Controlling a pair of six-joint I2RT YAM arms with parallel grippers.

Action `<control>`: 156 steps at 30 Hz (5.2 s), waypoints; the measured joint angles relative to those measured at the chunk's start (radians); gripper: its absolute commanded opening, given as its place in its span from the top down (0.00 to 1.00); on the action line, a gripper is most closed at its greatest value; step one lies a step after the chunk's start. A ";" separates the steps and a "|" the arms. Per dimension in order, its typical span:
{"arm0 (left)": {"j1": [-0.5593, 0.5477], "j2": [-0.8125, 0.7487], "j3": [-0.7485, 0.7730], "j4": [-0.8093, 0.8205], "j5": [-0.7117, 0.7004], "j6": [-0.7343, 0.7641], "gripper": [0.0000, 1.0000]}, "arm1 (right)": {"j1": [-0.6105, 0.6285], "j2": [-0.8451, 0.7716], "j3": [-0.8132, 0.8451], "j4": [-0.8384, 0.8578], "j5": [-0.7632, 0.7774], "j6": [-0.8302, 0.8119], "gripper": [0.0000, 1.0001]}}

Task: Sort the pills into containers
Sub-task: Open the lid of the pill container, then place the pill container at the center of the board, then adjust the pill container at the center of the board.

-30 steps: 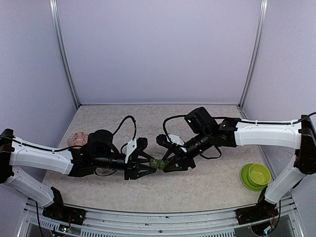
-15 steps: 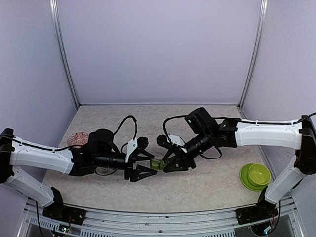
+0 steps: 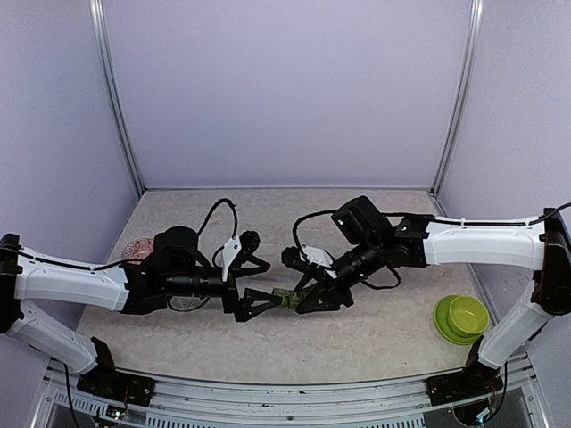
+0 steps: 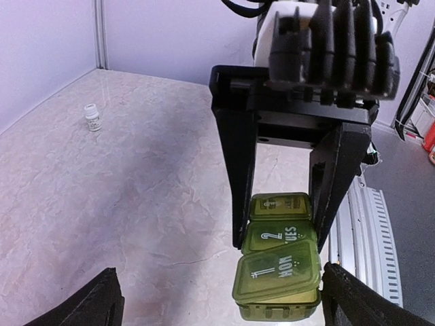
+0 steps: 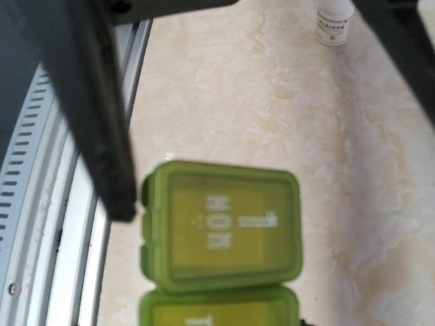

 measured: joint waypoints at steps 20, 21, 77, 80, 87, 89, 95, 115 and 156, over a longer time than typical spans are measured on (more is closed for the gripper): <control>0.039 0.013 0.004 0.022 -0.094 -0.074 0.01 | 0.029 0.023 0.000 -0.021 0.035 -0.001 0.69; 0.040 0.019 0.007 0.022 -0.104 -0.077 0.01 | 0.029 0.023 0.000 -0.022 0.035 -0.001 0.69; 0.213 -0.002 -0.044 -0.068 -0.392 -0.258 0.01 | 0.040 0.000 -0.002 0.034 0.272 -0.007 0.68; 0.214 -0.024 -0.056 -0.068 -0.425 -0.277 0.01 | 0.028 0.056 0.000 0.040 0.313 -0.014 0.67; 0.222 -0.051 -0.071 -0.068 -0.477 -0.302 0.01 | -0.034 0.196 0.063 0.053 0.375 -0.048 0.65; 0.223 -0.057 -0.077 -0.068 -0.487 -0.305 0.01 | -0.059 0.236 0.091 0.064 0.393 -0.059 0.64; 0.226 -0.085 -0.097 -0.069 -0.512 -0.319 0.01 | -0.129 0.367 0.175 0.090 0.427 -0.108 0.65; 0.231 -0.121 -0.132 -0.069 -0.531 -0.337 0.01 | -0.217 0.558 0.324 0.128 0.438 -0.177 0.56; 0.231 -0.115 -0.152 -0.053 -0.531 -0.360 0.01 | -0.310 0.554 0.292 0.212 0.664 -0.015 0.05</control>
